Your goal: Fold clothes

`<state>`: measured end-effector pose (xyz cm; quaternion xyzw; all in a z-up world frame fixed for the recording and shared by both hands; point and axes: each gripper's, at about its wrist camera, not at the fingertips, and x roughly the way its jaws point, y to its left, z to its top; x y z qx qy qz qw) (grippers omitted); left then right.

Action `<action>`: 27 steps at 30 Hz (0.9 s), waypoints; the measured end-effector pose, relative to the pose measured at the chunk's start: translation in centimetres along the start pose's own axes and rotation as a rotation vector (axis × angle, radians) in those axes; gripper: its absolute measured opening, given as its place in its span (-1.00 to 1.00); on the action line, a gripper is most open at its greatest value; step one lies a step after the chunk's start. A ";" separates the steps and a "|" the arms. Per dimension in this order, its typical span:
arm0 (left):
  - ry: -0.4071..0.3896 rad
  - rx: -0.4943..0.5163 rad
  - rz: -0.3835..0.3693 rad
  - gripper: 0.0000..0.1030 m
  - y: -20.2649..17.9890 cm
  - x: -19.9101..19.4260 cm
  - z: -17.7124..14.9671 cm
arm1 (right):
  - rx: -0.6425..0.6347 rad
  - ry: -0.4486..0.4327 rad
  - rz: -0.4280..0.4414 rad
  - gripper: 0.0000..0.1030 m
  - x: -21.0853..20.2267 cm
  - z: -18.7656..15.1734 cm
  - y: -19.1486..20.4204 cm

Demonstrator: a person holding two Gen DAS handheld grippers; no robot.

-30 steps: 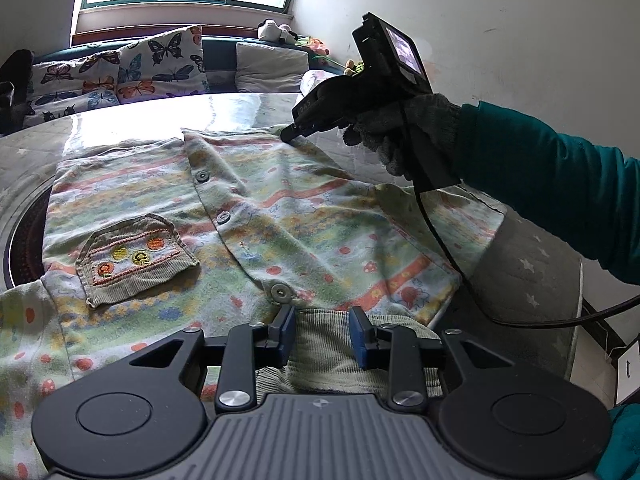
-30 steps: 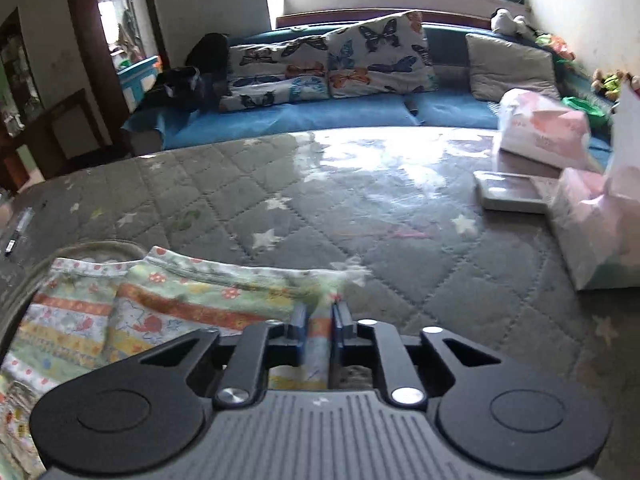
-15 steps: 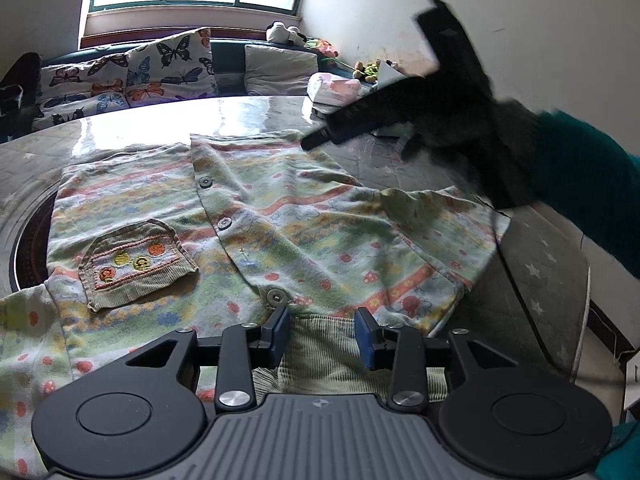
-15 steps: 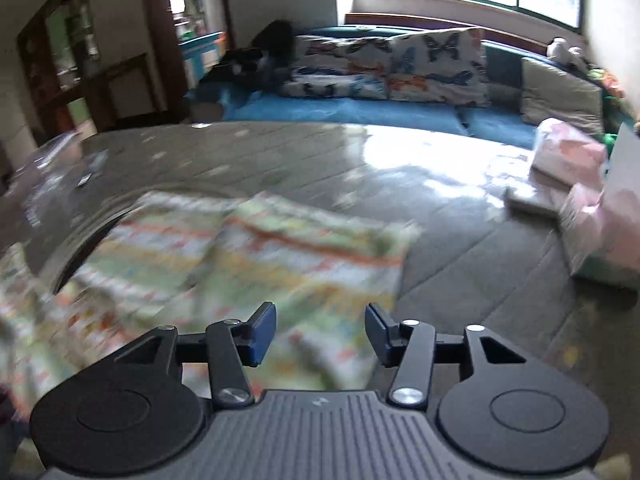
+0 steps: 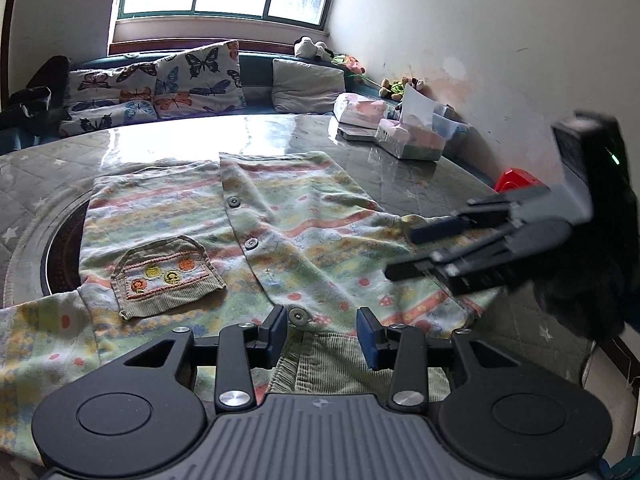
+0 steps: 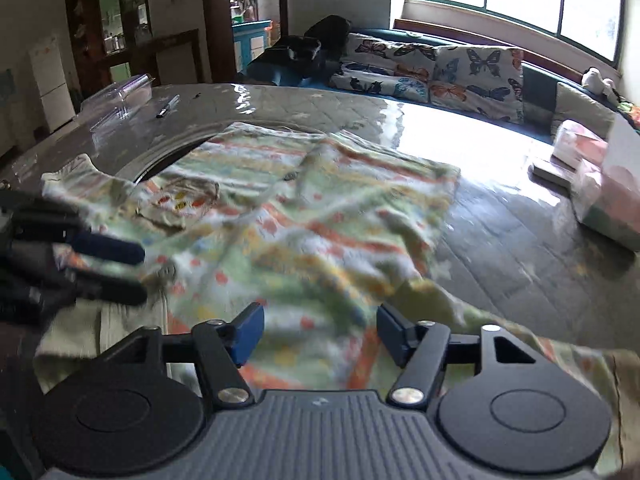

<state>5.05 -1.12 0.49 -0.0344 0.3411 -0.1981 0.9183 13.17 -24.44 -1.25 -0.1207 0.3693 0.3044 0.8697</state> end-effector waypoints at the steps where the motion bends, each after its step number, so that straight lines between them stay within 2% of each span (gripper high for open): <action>1: -0.003 0.001 0.001 -0.20 -0.1 0.0 0.1 | 0.005 -0.004 -0.008 0.27 -0.3 -0.5 -0.1; 8: -0.025 0.028 -0.020 -0.20 -1.5 0.3 1.4 | 0.123 -0.041 -0.066 0.28 -2.4 -3.3 -2.9; 15: 0.000 0.060 -0.047 -0.20 -3.3 2.2 1.9 | 0.221 -0.019 -0.176 0.35 -4.6 -6.6 -6.9; 27: 0.064 0.126 -0.108 -0.20 -6.7 5.1 1.7 | 0.351 -0.029 -0.330 0.36 -6.8 -8.0 -12.2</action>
